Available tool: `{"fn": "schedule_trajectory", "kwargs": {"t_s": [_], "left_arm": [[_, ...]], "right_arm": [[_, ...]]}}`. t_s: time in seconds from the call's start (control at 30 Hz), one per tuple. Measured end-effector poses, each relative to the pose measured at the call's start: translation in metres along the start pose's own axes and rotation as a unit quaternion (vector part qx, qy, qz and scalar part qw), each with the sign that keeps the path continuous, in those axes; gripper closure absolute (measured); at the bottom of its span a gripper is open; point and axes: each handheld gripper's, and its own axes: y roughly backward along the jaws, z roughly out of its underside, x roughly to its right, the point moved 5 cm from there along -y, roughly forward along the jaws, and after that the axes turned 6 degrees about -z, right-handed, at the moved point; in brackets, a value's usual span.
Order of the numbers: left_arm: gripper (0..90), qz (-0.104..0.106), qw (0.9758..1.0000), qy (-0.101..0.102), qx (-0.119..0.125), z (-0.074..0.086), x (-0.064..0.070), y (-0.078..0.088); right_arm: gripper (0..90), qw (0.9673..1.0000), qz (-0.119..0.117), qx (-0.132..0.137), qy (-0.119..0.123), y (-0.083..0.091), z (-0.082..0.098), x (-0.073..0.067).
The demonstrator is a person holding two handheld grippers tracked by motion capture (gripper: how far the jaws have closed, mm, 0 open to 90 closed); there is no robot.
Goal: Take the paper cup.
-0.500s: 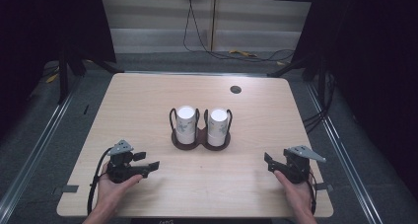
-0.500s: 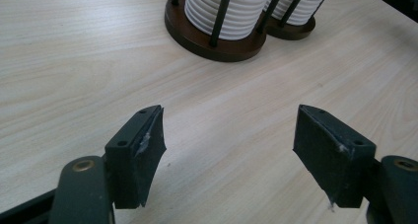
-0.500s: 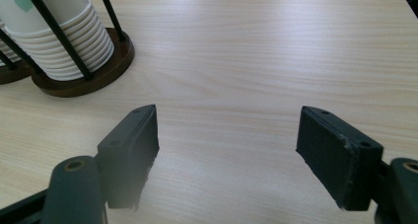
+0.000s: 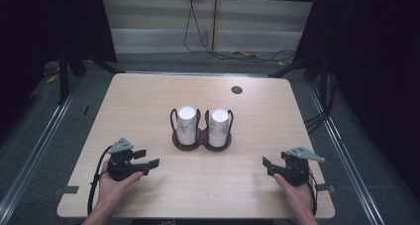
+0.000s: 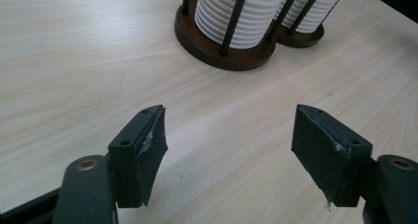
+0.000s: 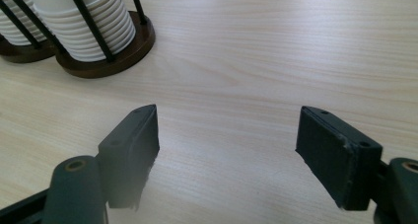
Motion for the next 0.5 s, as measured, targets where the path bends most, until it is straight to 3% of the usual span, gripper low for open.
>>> {"fn": "schedule_trajectory", "kwargs": {"t_s": [0.13,0.27,0.43,0.5], "left_arm": [[28.1,0.010,0.9999,-0.008,-0.011,0.000,0.003,-0.001],[27.6,0.013,0.9998,-0.016,-0.001,-0.003,0.008,0.004],[27.7,0.012,0.9996,-0.023,0.007,-0.011,0.009,0.009],[27.6,0.015,0.9996,-0.016,0.020,-0.018,0.007,0.012]], "right_arm": [[24.8,0.9999,0.001,-0.003,0.017,-0.001,0.000,-0.005],[24.8,0.9995,-0.012,-0.006,0.028,-0.003,0.000,-0.017],[24.8,0.9993,-0.016,-0.003,0.033,-0.003,-0.001,-0.022],[24.8,0.9991,-0.027,-0.005,0.033,-0.002,-0.001,-0.026]]}}
